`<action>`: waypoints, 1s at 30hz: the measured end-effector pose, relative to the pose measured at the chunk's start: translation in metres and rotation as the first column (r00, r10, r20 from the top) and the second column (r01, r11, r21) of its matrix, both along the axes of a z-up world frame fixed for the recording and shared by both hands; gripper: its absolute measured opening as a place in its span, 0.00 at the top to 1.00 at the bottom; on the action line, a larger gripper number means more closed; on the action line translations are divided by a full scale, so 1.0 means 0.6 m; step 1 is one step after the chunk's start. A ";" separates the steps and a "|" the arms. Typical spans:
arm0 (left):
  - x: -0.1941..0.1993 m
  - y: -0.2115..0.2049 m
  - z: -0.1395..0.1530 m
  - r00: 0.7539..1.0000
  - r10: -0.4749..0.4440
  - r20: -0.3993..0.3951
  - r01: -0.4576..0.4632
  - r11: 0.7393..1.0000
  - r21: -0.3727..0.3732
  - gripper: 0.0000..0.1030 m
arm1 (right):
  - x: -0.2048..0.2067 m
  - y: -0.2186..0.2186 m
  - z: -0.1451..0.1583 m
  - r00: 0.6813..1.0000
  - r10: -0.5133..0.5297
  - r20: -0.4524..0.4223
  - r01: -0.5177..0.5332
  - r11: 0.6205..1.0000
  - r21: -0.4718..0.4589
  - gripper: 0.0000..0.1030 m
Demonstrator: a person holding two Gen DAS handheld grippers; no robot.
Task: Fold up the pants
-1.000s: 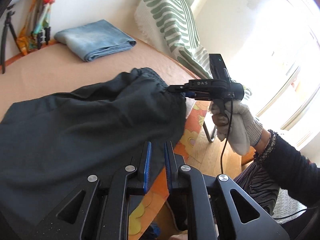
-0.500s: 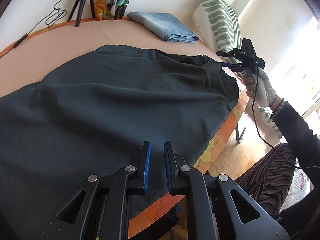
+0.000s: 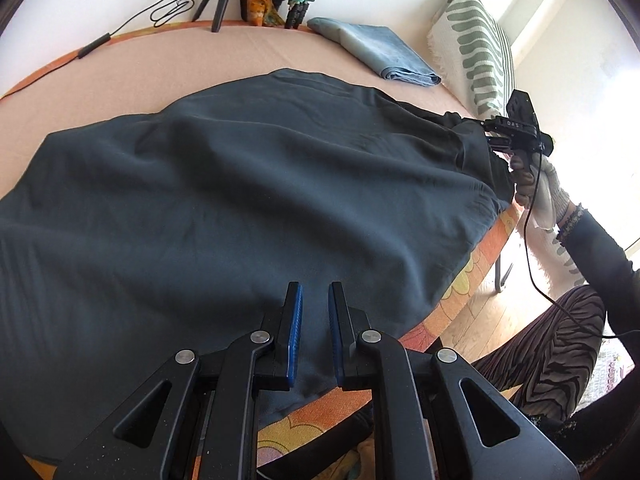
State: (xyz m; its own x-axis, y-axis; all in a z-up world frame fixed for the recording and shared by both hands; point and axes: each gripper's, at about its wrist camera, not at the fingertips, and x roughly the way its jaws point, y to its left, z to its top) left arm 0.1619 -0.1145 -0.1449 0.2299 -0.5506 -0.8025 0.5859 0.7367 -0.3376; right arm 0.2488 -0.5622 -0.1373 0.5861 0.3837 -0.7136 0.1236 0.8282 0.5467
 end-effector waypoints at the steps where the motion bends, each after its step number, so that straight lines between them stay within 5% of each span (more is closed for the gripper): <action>1: 0.001 0.001 -0.004 1.000 -0.001 0.000 0.001 1.000 0.006 0.89 | -0.006 0.011 0.006 1.000 -0.003 -0.004 0.003 0.999 -0.041 0.53; 4: 0.006 0.004 -0.012 1.000 0.011 -0.003 -0.011 1.000 0.014 0.89 | -0.028 0.032 0.040 0.999 -0.049 0.005 0.049 0.988 -0.145 0.67; 5: 0.008 0.007 -0.013 1.000 0.016 -0.005 -0.016 1.000 0.009 0.89 | -0.038 0.029 0.056 0.997 -0.073 0.020 0.075 0.986 -0.149 0.82; 9: 0.011 0.022 -0.020 0.999 0.032 -0.021 -0.032 0.999 -0.009 0.89 | -0.064 0.015 0.120 0.986 -0.135 0.098 0.153 0.965 -0.213 0.86; 16: 0.007 0.036 -0.021 0.999 0.033 -0.015 -0.033 0.999 -0.007 0.89 | -0.051 -0.006 0.075 0.975 -0.222 0.012 0.214 0.925 -0.314 0.87; 19: 0.008 0.039 -0.018 0.999 0.044 -0.018 -0.045 0.999 -0.009 0.89 | -0.044 -0.007 0.058 0.976 -0.216 -0.032 0.192 0.917 -0.349 0.79; 23: 0.010 0.056 -0.007 0.996 0.084 -0.019 -0.084 0.996 -0.039 0.89 | -0.049 0.007 0.103 0.971 -0.238 0.029 0.225 0.863 -0.452 0.45; 26: 0.009 0.071 0.000 0.994 0.113 -0.009 -0.113 0.992 -0.052 0.89 | -0.048 0.027 0.152 0.969 -0.225 0.101 0.246 0.857 -0.453 0.41; 30: 0.000 0.096 0.010 0.988 0.152 0.011 -0.151 0.987 -0.056 0.89 | -0.011 0.084 0.190 0.982 -0.125 0.138 0.170 0.906 -0.387 0.40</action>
